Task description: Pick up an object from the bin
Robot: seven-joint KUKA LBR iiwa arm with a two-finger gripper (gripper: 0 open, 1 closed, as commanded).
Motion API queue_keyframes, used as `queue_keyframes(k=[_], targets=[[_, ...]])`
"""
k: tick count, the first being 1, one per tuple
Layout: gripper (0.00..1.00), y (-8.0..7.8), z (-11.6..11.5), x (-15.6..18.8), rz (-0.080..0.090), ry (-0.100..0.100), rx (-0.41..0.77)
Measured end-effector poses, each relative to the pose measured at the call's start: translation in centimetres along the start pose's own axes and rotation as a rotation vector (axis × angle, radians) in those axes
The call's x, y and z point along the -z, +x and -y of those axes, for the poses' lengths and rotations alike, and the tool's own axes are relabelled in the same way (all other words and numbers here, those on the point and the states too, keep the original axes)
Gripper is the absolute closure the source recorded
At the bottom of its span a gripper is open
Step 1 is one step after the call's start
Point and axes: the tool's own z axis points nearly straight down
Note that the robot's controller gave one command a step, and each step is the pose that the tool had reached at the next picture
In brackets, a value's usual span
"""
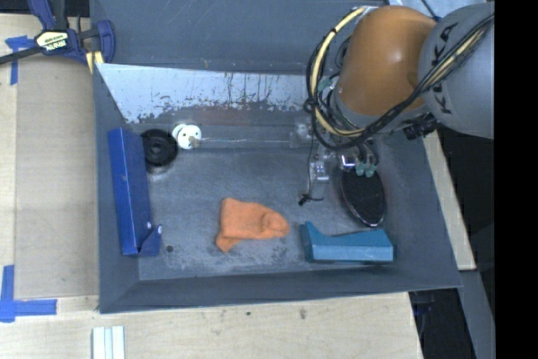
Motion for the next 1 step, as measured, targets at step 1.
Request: queue_keyframes(k=[1], targets=[[0.00,-0.14,-0.01,0.49,0.008,0.000,0.000]])
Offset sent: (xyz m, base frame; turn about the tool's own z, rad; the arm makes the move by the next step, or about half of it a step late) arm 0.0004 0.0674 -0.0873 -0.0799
